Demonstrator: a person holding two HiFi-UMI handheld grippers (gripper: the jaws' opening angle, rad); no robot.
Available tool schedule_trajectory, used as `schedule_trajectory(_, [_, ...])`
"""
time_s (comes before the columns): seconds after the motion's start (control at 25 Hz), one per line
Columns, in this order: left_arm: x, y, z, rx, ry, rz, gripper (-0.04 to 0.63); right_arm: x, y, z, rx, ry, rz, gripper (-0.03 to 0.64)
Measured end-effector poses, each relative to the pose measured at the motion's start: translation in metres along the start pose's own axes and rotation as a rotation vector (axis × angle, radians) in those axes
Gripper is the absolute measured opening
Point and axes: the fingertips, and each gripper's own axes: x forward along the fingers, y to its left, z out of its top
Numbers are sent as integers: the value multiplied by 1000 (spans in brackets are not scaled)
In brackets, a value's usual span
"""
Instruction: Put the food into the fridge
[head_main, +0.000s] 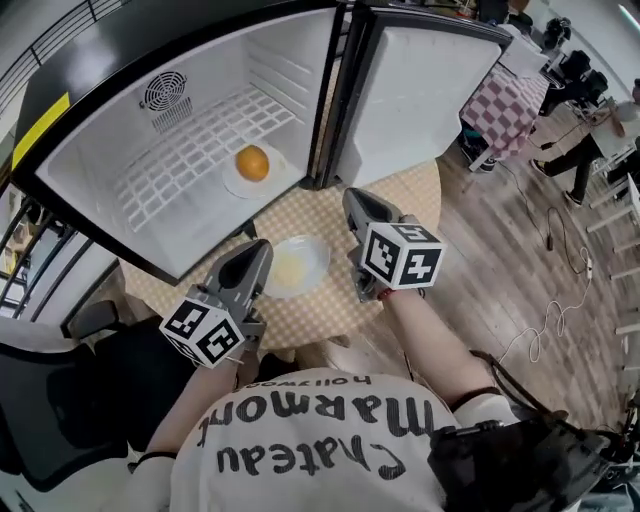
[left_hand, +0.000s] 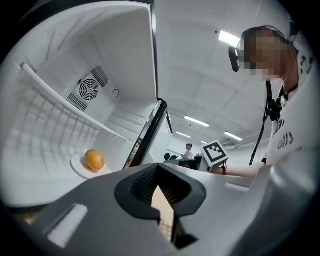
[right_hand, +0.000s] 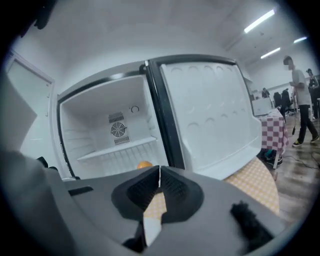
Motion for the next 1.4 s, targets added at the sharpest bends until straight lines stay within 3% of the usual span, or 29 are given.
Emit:
schedule_trajectory(0.32, [5, -99, -5, 29, -114, 48, 0, -139, -27, 14, -110, -46, 95, 17])
schedule_trajectory(0.52, [-13, -156, -35, 21, -153, 66, 0, -199, -50, -12, -163, -38, 106, 15])
schedule_trajectory(0.68, [-27, -191, -59, 22, -142, 72, 0, -238, -70, -29, -146, -28, 83, 15])
schedule_trajectory(1.4, [-50, -247, -60, 61, -141, 71, 0, -306, -70, -40, -167, -16, 52, 15])
